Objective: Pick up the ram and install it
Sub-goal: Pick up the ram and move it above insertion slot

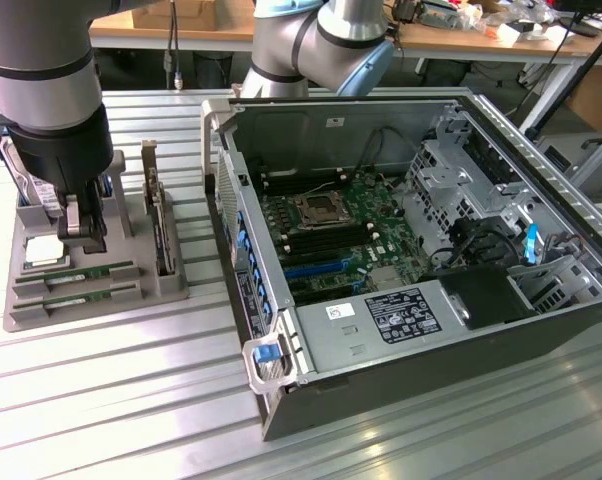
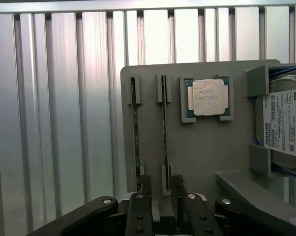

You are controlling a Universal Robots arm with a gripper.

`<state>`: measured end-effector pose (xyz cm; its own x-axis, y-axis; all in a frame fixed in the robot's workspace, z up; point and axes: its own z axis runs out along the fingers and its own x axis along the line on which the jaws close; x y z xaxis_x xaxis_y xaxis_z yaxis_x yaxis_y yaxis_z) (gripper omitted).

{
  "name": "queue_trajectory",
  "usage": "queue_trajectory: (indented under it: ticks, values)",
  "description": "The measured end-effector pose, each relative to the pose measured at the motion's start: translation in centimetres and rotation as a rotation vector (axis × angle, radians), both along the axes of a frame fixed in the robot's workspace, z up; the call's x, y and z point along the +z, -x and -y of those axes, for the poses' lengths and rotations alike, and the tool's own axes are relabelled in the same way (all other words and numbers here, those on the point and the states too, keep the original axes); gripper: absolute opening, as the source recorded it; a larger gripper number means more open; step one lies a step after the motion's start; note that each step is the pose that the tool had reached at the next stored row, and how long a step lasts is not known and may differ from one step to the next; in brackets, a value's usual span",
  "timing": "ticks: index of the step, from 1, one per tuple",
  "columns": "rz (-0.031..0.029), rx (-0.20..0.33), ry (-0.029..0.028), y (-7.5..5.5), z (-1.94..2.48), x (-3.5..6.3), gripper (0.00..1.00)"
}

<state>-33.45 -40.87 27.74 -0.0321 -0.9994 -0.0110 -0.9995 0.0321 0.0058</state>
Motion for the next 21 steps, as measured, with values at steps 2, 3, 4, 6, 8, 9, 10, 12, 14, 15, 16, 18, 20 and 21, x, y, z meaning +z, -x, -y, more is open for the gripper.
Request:
queue_trajectory:
  ticks: [2,3,4,6,8,9,10,12,14,15,16,18,20,21]
  values:
    - [-0.0001,0.000,0.0017,0.0,0.01,-0.07,0.30]
    - [0.0000,0.000,0.0025,0.0,0.02,-0.13,0.30]
    - [0.0000,0.000,0.0033,0.0,0.01,-0.23,0.30]
    - [0.0000,0.000,0.0040,0.0,0.01,-0.35,0.30]
    - [0.0000,0.000,0.0047,0.0,0.01,-0.47,0.30]
    - [0.0000,0.000,0.0050,0.0,0.01,-0.53,0.30]
    - [0.0000,0.000,0.0053,0.0,0.01,-0.59,0.30]
    - [0.0000,0.000,0.0057,0.0,0.01,-0.70,0.30]
    - [0.0000,0.000,0.0064,0.0,0.02,-0.88,0.30]
    - [-0.0001,0.000,0.0066,0.0,0.03,-0.94,0.30]
    - [0.0001,0.000,0.0066,0.0,0.07,-1.03,0.30]
    - [0.0000,0.000,0.0068,0.1,0.16,-1.14,0.30]
    - [0.0000,0.000,0.0069,0.1,0.31,-1.35,0.30]
    - [0.0001,0.000,0.0069,0.1,0.35,-1.42,0.30]
